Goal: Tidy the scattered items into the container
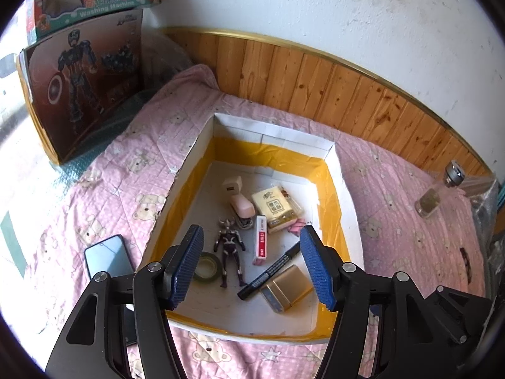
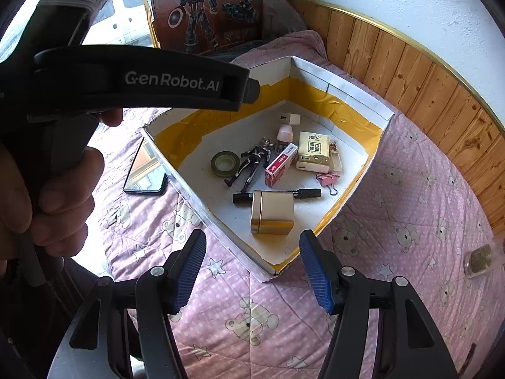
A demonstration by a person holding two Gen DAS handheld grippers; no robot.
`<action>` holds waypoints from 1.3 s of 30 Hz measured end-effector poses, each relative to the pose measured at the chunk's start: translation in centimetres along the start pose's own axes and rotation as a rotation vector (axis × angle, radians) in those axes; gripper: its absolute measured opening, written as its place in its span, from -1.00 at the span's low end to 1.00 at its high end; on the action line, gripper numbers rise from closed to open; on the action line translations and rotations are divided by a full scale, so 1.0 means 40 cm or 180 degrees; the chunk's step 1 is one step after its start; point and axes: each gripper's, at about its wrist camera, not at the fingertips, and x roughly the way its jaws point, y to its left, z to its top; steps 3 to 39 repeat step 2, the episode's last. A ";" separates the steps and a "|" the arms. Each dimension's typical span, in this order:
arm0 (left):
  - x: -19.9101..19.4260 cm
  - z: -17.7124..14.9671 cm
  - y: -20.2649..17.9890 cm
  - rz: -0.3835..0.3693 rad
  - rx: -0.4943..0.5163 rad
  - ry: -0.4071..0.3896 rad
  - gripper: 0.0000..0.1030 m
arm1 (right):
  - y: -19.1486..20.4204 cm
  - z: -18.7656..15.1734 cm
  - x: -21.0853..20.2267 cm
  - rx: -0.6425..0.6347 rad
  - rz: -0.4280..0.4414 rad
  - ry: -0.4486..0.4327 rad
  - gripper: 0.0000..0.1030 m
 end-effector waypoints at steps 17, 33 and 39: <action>0.004 0.001 -0.002 -0.0006 -0.0001 0.0018 0.29 | 0.001 0.000 -0.001 -0.0007 -0.0003 0.0000 0.22; 0.004 0.001 -0.002 -0.0006 -0.0001 0.0018 0.29 | 0.001 0.000 -0.001 -0.0007 -0.0003 0.0000 0.22; 0.004 0.001 -0.002 -0.0006 -0.0001 0.0018 0.29 | 0.001 0.000 -0.001 -0.0007 -0.0003 0.0000 0.22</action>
